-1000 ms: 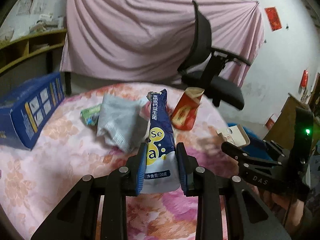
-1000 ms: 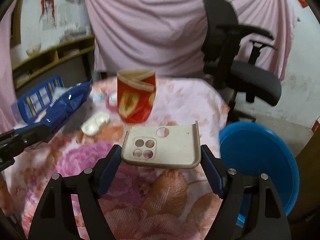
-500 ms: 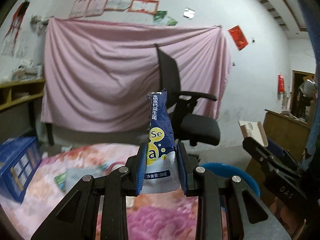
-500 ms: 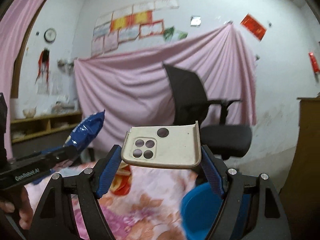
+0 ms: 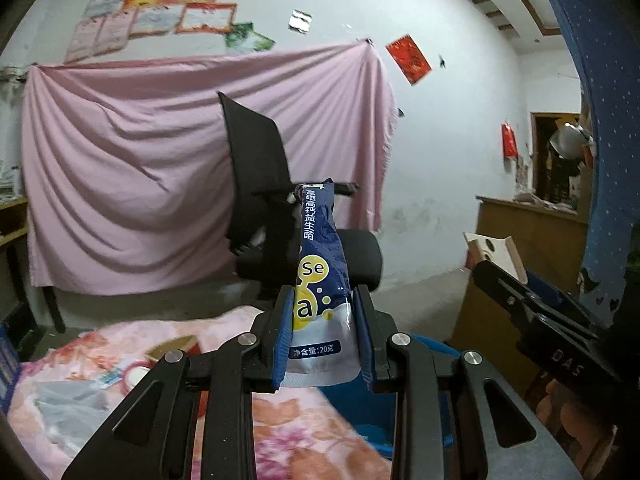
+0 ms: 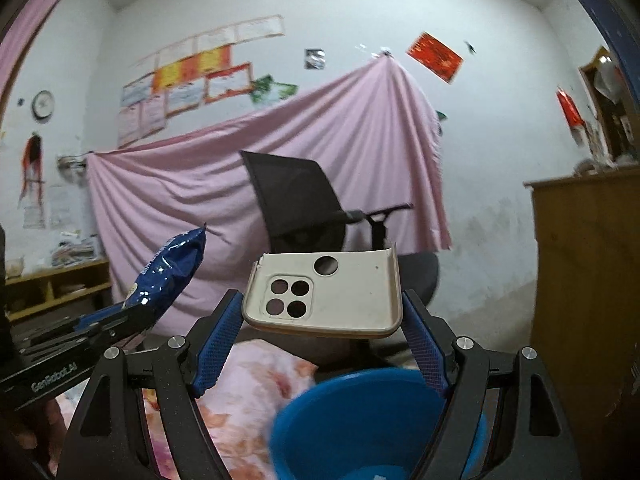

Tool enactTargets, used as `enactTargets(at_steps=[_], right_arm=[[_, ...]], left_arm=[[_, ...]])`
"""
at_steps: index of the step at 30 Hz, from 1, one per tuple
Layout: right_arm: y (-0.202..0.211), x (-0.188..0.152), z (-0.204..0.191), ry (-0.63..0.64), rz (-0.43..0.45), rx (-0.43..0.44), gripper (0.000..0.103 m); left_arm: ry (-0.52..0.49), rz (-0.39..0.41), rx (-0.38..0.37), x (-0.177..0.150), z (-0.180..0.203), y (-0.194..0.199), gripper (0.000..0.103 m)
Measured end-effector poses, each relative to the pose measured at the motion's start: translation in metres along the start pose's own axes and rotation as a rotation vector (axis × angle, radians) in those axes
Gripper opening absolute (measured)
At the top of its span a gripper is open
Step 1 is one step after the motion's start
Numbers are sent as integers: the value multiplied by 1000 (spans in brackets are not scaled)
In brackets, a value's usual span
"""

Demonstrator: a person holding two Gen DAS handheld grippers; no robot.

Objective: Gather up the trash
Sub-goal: 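Lift both items over the blue basin and open both grippers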

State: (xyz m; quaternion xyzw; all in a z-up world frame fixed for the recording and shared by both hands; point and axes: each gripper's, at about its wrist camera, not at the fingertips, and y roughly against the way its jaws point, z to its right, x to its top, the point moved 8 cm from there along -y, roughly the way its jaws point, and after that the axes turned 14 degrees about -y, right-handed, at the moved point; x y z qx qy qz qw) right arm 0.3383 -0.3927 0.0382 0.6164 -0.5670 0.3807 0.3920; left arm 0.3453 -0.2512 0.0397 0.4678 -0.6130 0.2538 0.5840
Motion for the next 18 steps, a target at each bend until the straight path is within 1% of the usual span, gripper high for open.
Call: enactTargets(at_steps=[3, 6, 10, 15, 18], right_arm=[[-5, -2, 15, -31, -33, -32, 78], [-15, -6, 27, -58, -73, -62, 78], [-25, -14, 41, -92, -128, -88, 78], [-35, -23, 51, -132, -194, -106, 78], [-41, -29, 57, -155, -234, -112, 78]], left_arm=[[11, -56, -52, -3, 13, -22, 25], [36, -135, -99, -10, 24, -46, 25], [71, -217, -135, -19, 30, -64, 25], [69, -283, -167, -28, 38, -76, 25], [75, -304, -180, -32, 43, -78, 26]])
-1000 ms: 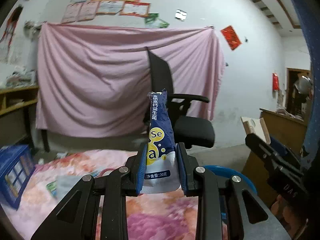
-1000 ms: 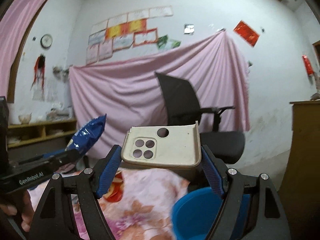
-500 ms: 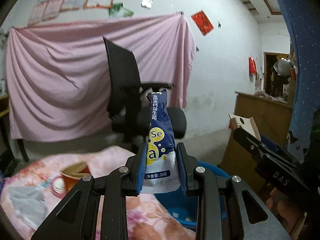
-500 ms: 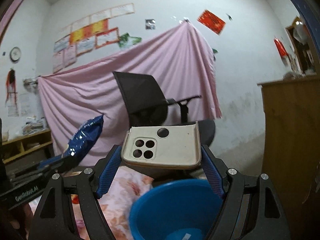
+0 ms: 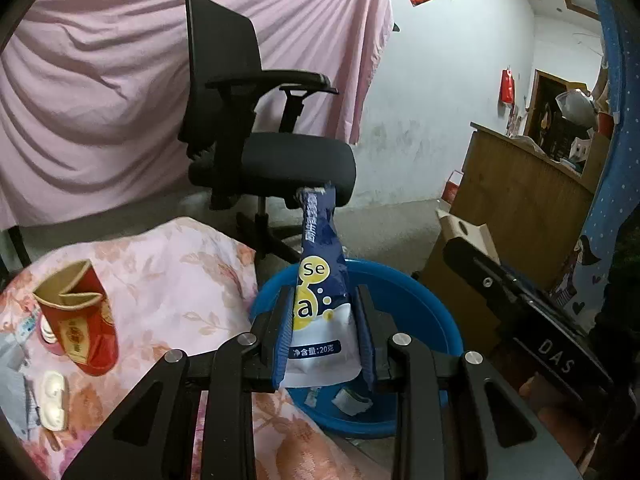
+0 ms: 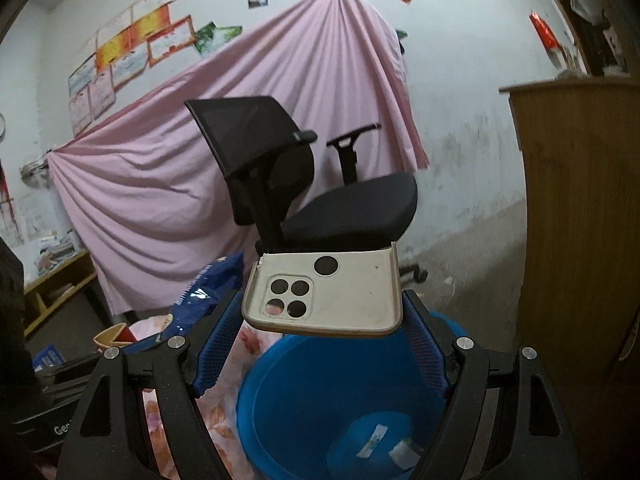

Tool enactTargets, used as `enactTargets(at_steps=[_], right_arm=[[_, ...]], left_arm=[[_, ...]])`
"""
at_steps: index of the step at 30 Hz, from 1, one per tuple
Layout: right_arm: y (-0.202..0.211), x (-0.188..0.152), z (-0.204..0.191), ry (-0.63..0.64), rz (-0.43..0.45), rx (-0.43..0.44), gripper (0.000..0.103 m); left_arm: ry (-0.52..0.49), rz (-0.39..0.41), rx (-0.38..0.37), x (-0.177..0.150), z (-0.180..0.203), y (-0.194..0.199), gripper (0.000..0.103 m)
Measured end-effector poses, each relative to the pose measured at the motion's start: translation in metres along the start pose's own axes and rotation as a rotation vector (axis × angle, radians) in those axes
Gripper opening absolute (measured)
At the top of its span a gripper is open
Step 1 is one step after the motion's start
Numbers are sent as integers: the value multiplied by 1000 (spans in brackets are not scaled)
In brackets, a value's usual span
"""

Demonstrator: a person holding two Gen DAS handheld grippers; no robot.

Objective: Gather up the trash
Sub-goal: 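Lift both items over the blue basin and open both grippers, then move both tools back over the table toward the grey face mask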

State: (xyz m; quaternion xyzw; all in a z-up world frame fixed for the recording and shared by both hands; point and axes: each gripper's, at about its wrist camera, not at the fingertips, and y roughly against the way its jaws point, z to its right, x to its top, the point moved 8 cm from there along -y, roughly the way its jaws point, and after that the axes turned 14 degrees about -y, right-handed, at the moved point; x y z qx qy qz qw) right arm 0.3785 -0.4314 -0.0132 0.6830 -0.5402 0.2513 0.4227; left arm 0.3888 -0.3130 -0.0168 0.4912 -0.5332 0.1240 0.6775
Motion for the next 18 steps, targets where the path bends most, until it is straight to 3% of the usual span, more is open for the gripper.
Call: enactTargets(at_steps=[3, 5, 12, 18], right_arm=[[-7, -4, 6, -18, -37, -9, 78], [-10, -6, 10, -27, -55, -16, 78], [-14, -10, 16, -48, -89, -23, 79], [-12, -8, 11, -30, -71, -23, 80]], left_arm=[[8, -33, 9, -2, -1, -10, 30], [27, -43, 2, -10, 0, -11, 41], [94, -57, 18, -20, -15, -6, 46], [134, -18, 63, -21, -35, 12, 57]])
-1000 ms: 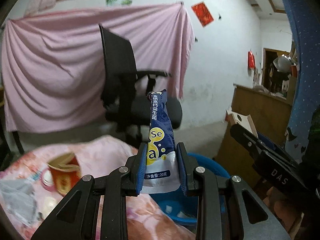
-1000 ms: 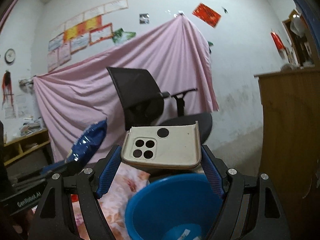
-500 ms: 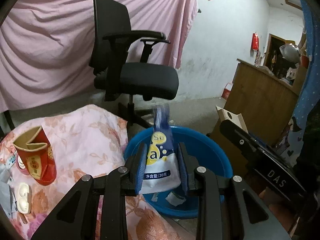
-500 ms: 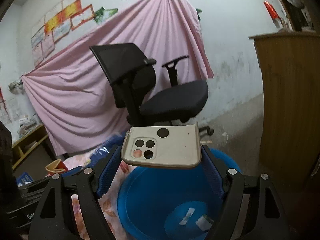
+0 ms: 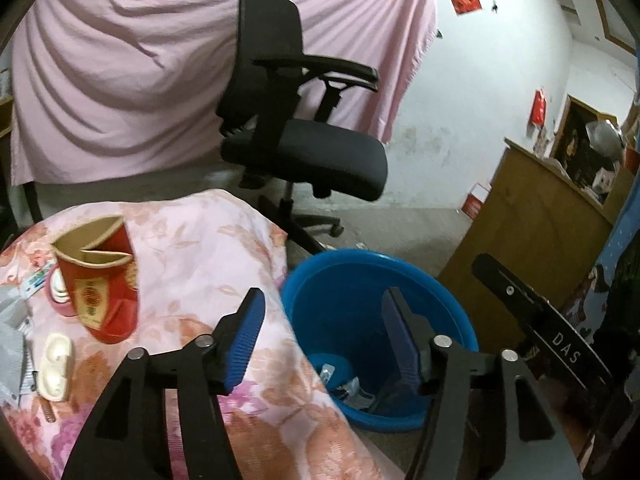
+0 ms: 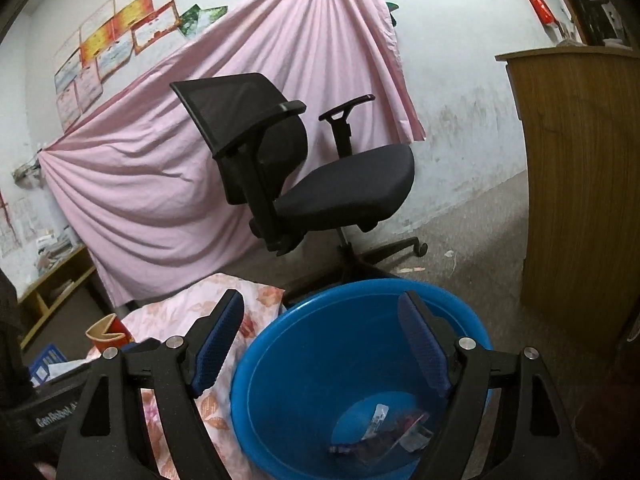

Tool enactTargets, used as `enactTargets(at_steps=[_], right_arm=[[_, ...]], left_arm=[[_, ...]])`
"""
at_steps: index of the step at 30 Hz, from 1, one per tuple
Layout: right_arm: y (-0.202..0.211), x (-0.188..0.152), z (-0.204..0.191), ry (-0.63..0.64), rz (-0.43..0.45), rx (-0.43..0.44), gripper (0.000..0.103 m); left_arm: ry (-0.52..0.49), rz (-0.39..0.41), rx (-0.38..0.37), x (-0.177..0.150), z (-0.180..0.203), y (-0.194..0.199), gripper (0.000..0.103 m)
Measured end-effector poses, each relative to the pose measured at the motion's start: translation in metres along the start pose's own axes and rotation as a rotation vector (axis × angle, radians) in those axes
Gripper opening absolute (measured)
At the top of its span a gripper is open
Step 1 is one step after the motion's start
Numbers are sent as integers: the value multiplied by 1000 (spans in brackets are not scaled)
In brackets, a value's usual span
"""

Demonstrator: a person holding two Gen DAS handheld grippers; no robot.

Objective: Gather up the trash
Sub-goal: 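Move both tools back over the table toward the grey face mask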

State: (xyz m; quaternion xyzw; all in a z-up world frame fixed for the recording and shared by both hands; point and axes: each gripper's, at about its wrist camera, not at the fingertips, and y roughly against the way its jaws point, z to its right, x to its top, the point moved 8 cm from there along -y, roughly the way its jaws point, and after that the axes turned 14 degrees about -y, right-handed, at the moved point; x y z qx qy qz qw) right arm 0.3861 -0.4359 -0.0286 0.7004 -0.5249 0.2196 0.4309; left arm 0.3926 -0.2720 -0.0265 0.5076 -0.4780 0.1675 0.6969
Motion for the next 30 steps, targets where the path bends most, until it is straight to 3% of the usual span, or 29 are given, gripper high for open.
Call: enactTargets(at_steps=[4, 6, 8, 11, 15, 21, 30], right_arm=[[3, 2, -7, 23, 29, 10, 83], [8, 4, -15, 39, 60, 22, 86], [14, 6, -24, 54, 95, 39, 90], [26, 10, -46, 88, 167, 80, 102], [46, 9, -75, 144, 276, 140, 103], [70, 2, -113, 214, 419, 206, 103], [78, -14, -161, 269, 453, 282, 103]], left_arm=[[14, 45, 46, 6, -13, 19, 60], [20, 90, 87, 9, -22, 34, 68], [26, 138, 121, 12, -29, 47, 85], [44, 229, 190, 17, -44, 71, 98], [64, 329, 270, 19, -64, 106, 101], [68, 420, 385, 11, -93, 151, 101], [70, 441, 500, -16, -131, 189, 101]])
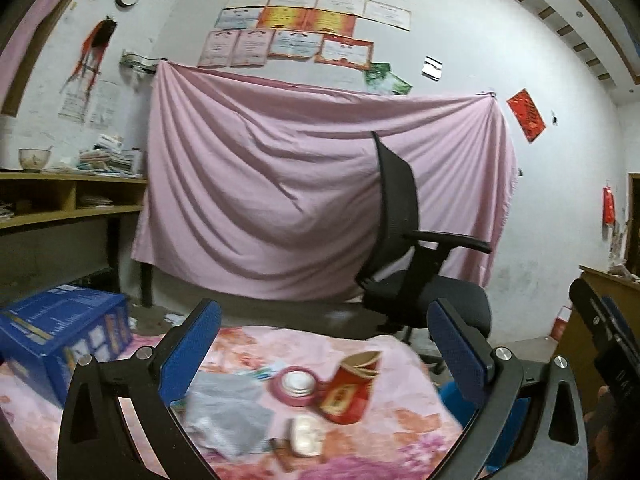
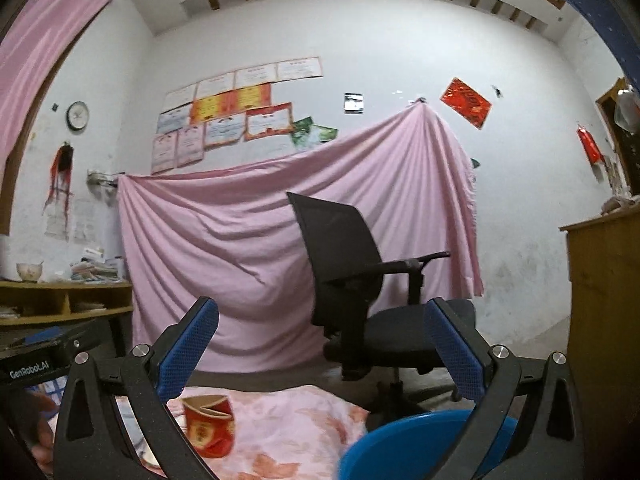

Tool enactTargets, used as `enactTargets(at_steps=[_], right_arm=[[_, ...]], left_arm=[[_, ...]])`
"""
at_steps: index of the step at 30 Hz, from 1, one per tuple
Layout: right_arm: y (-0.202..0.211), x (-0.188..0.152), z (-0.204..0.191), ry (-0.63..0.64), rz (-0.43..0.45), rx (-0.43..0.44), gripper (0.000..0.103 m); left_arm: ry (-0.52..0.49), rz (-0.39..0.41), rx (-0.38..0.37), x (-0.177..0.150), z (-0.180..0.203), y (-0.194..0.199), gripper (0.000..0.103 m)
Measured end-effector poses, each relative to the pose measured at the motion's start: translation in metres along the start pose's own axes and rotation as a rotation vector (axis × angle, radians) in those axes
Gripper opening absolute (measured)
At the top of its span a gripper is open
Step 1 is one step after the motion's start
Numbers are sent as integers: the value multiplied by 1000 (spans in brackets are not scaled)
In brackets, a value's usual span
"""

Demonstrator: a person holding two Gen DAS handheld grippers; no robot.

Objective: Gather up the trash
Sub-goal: 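Move both tools back over the table toward the grey face mask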

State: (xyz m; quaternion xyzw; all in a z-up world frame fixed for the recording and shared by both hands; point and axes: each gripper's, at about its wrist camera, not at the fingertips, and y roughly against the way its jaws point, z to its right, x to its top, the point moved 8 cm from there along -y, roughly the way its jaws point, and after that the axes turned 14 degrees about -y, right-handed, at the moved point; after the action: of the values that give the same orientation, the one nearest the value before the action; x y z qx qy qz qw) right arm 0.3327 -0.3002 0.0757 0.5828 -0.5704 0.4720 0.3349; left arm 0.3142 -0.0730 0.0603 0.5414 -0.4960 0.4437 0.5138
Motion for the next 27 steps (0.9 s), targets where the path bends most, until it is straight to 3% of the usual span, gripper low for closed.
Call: enactTargets(at_steps=[8, 15, 21, 27], right_arm=[[-7, -21, -45, 52, -55, 61, 103], [-21, -52, -77, 97, -161, 97, 103], [-40, -84, -89, 95, -309, 79, 103], [-54, -117, -92, 57, -458, 63, 103]], left_arm=[[-4, -41, 81, -22, -49, 13, 101], [-20, -116, 118, -55, -84, 18, 101], [-44, -195, 104, -82, -97, 10, 101], [-86, -291, 44, -108, -97, -6, 101]])
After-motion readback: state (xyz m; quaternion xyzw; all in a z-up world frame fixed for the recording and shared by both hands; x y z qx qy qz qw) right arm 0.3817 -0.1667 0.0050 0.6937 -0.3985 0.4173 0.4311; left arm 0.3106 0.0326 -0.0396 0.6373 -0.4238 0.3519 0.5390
